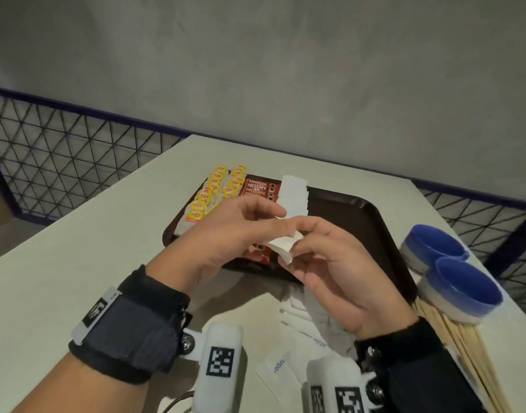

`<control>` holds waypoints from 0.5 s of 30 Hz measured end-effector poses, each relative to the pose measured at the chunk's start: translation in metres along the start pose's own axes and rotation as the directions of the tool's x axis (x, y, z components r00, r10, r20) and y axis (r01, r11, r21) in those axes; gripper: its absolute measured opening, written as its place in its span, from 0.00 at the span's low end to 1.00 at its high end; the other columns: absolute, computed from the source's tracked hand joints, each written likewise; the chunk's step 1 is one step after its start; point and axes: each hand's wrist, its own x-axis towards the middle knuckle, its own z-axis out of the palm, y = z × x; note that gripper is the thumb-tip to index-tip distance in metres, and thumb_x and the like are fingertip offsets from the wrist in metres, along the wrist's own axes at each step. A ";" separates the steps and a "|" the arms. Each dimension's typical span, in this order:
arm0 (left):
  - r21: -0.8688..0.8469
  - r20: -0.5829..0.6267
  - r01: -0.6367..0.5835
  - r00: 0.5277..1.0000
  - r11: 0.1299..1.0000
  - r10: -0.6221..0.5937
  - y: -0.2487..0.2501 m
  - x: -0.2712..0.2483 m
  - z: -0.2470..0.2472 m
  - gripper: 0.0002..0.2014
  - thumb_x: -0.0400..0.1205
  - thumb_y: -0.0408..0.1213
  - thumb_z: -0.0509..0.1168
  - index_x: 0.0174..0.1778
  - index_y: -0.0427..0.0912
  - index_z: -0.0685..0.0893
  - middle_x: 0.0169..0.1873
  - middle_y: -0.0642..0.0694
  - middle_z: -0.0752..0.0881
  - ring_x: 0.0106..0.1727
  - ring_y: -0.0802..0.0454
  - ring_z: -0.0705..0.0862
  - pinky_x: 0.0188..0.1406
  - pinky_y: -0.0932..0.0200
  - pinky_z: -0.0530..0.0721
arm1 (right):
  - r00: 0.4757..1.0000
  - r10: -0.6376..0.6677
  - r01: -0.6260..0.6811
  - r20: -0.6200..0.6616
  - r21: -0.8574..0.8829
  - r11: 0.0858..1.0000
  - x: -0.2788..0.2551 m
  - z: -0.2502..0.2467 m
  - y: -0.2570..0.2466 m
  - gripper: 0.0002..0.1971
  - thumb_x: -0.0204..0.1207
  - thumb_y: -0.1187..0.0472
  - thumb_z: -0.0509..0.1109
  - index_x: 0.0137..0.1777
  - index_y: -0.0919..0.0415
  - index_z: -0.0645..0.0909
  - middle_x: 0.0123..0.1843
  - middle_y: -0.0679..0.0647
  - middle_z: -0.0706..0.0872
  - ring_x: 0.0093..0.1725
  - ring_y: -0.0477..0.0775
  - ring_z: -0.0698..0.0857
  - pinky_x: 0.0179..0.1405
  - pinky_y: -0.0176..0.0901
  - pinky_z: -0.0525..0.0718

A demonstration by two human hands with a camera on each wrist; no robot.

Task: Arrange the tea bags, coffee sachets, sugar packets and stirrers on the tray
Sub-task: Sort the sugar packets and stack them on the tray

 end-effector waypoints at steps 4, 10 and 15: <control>0.038 0.065 0.000 0.998 0.999 -0.003 -0.005 0.000 0.002 0.16 0.74 0.38 0.82 0.57 0.44 0.91 0.42 0.46 0.91 0.36 0.55 0.87 0.31 0.61 0.82 | 0.990 -0.097 0.086 -0.101 -0.110 0.990 -0.006 -0.008 -0.002 0.31 0.73 0.85 0.66 0.69 0.56 0.79 0.55 0.60 0.94 0.57 0.61 0.93 0.55 0.54 0.92; 0.003 0.067 -0.008 0.998 1.000 0.008 -0.005 -0.001 0.005 0.16 0.73 0.35 0.81 0.57 0.44 0.91 0.43 0.43 0.94 0.40 0.50 0.89 0.35 0.59 0.84 | 0.963 -0.194 0.163 -0.187 -0.170 0.972 -0.011 -0.012 -0.002 0.22 0.77 0.77 0.73 0.66 0.55 0.80 0.51 0.51 0.95 0.52 0.51 0.94 0.48 0.45 0.93; -0.083 0.032 0.001 0.999 0.997 0.002 -0.002 -0.002 0.006 0.20 0.63 0.42 0.82 0.52 0.46 0.93 0.44 0.43 0.93 0.41 0.48 0.87 0.41 0.57 0.86 | 0.925 -0.226 0.207 -0.304 -0.093 0.974 -0.012 -0.015 -0.002 0.12 0.80 0.72 0.72 0.61 0.62 0.85 0.51 0.56 0.95 0.52 0.55 0.94 0.54 0.51 0.91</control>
